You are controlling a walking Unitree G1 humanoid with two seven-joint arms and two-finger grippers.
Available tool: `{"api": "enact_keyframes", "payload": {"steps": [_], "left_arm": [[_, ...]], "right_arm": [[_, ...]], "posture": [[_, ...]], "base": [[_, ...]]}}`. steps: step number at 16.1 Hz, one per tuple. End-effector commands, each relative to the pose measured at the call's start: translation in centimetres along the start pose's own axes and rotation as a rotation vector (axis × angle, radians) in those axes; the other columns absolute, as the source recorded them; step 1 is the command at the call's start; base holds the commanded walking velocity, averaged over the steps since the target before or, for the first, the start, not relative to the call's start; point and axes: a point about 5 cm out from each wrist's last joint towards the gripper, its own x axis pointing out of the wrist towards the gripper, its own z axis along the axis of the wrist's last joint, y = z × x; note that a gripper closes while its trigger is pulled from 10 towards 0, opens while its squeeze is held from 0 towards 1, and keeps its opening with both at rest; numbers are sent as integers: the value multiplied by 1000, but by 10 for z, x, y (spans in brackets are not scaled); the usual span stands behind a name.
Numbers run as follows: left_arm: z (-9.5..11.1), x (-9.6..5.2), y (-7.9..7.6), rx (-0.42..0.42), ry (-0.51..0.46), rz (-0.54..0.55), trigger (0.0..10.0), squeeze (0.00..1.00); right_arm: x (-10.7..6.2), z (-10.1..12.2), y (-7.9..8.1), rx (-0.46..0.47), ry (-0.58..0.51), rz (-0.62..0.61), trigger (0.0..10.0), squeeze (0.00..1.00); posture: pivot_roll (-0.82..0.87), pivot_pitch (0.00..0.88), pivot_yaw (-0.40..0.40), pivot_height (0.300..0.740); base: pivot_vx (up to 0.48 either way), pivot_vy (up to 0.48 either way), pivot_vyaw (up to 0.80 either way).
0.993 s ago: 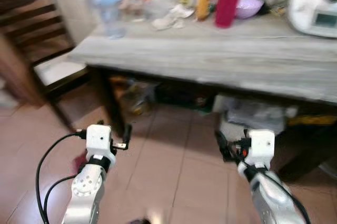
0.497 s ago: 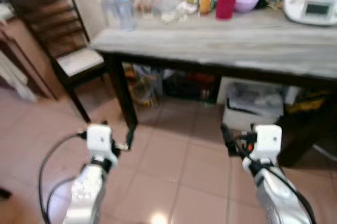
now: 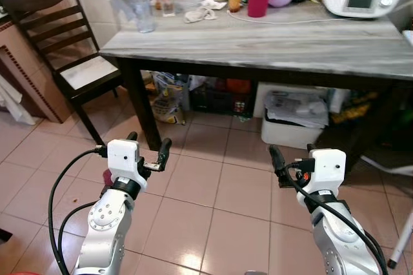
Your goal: Setting the table
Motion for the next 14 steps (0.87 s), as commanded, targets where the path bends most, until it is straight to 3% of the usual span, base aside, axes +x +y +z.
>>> {"api": "enact_keyframes", "payload": {"steps": [1,2,14], "left_arm": [[4,2,-3,-2,-8,-24,10000,0],[5,2,-3,-3,-8,-24,10000,0],[16,11,-12,-27,-40,-48,10000,0]], "right_arm": [[0,3,-1,-7,-7,-11,10000,0],[0,3,-1,-6,-7,-11,10000,0],[2,21,-2,-45,-78,-47,10000,0]], "posture": [[-234,87,65,740],[-235,87,63,740],[-241,93,66,740]], "base": [[0,-360,-800],[0,-360,-800],[0,-470,0]]}}
